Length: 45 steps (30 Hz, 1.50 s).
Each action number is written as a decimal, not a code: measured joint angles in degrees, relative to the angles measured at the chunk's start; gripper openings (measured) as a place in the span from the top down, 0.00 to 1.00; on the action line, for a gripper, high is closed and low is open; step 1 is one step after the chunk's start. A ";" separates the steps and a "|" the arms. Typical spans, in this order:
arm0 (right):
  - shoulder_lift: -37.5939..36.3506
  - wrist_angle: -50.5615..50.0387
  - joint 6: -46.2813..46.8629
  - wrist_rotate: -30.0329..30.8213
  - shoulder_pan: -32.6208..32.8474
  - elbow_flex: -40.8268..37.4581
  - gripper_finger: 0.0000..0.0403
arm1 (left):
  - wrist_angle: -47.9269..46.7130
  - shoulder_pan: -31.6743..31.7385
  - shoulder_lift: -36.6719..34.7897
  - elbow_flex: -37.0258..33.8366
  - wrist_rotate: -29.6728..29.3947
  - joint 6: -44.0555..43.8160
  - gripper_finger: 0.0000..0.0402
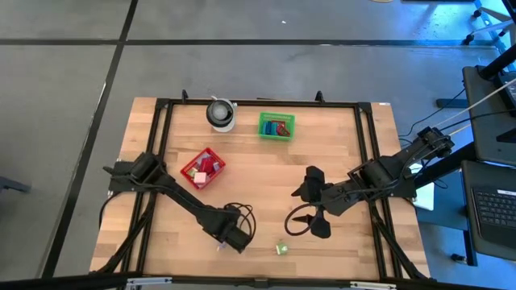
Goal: Pick & Place Office items
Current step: Put the light purple charger adapter into the red bin
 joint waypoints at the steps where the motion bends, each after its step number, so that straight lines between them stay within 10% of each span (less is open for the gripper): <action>1: 0.00 0.00 -0.06 -0.01 0.00 0.00 0.14 | 0.06 0.16 0.00 0.00 0.58 -0.13 0.45; 20: 0.00 -0.04 -3.18 0.01 0.00 0.00 0.14 | 1.40 1.36 -0.11 0.27 9.45 4.59 0.71; 34: 0.00 -0.04 -3.03 5.08 -0.94 0.00 0.14 | -1.53 9.12 -0.24 20.40 -10.52 36.42 0.71; 45: -2.06 -0.52 -2.90 7.22 -3.08 -0.04 0.14 | -28.43 12.25 -1.05 44.21 -24.13 55.20 0.70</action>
